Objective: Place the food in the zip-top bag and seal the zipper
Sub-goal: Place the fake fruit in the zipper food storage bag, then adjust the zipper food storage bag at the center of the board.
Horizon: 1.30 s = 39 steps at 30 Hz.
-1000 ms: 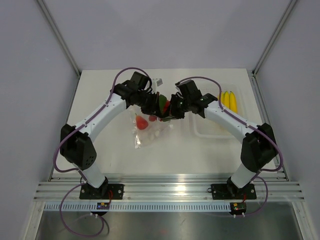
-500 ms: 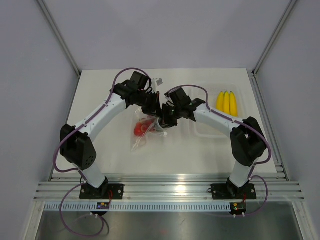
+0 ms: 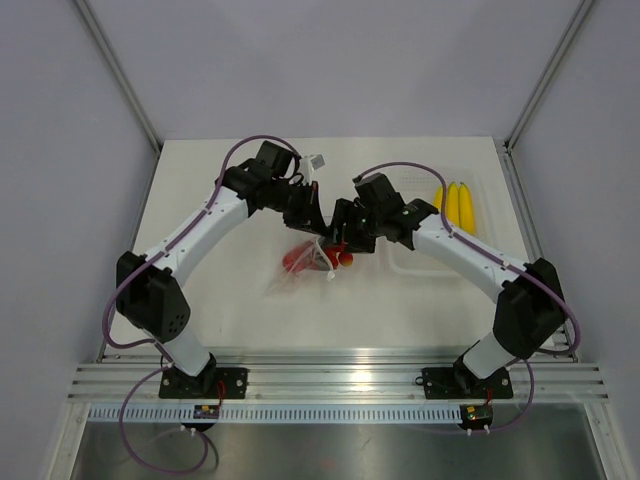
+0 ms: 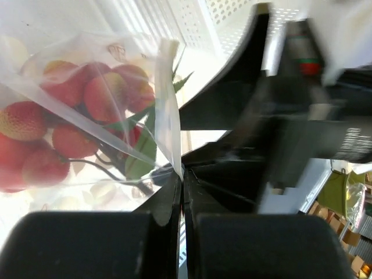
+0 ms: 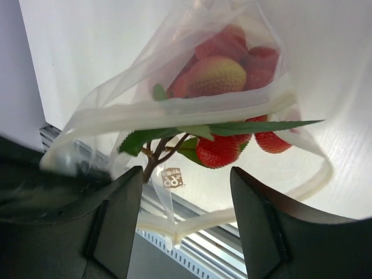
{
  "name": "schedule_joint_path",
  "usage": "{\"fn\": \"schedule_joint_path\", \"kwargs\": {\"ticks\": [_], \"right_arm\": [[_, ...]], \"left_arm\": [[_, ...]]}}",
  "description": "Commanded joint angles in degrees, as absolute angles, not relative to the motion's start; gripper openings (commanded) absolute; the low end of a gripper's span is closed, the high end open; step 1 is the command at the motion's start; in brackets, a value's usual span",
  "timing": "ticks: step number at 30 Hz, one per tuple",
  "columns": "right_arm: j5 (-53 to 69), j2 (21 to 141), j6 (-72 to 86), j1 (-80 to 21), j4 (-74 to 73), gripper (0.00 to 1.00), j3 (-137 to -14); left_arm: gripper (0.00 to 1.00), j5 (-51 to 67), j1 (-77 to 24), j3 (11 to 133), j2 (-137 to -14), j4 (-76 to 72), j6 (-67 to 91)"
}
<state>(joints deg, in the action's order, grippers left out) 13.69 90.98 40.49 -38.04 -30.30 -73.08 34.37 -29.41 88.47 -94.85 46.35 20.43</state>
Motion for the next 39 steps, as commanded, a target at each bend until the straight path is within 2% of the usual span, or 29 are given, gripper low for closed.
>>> {"fn": "schedule_joint_path", "kwargs": {"ticks": [1, 8, 12, 20, 27, 32, 33, 35, 38, 39], "right_arm": [[11.25, 84.21, 40.34, -38.32, -30.58, 0.7, -73.65], [5.73, 78.23, 41.04, -38.06, -33.13, 0.68, -73.3], [3.0, 76.55, 41.92, -36.48, -32.87, 0.68, -67.95], [2.64, 81.73, 42.54, -36.47, -30.33, 0.79, -62.93], [3.77, 86.48, 44.47, -35.25, -26.55, 0.73, -61.18], [5.18, 88.59, 46.31, -34.37, -22.86, 0.56, -60.12], [5.27, 89.2, 46.58, -34.45, -22.59, 0.48, -60.2], [5.36, 89.65, 47.02, -34.45, -21.8, 0.44, -60.29], [5.01, 90.18, 47.72, -34.37, -20.92, 0.14, -60.56], [5.01, 89.65, 47.72, -34.37, -20.74, 0.0, -60.64]], "left_arm": [[0.0, 34.1, -28.65, 88.86, -93.25, 43.24, 19.86], [0.0, 34.63, -28.65, 87.89, -93.08, 42.1, 20.65], [0.0, 34.89, -28.65, 88.33, -92.9, 42.01, 20.66], [0.0, 34.98, -28.65, 88.42, -92.73, 42.36, 20.65], [0.0, 34.8, -28.3, 88.33, -92.2, 42.8, 20.3], [0.0, 34.72, -27.69, 88.16, -91.32, 43.15, 20.13], [0.0, 34.72, -27.6, 88.07, -91.32, 43.15, 20.13], [0.0, 34.81, -27.42, 87.89, -90.97, 43.16, 20.13], [0.0, 35.07, -27.25, 87.45, -90.7, 42.89, 20.3], [0.0, 34.98, -27.16, 87.28, -90.62, 42.8, 20.39]]}}
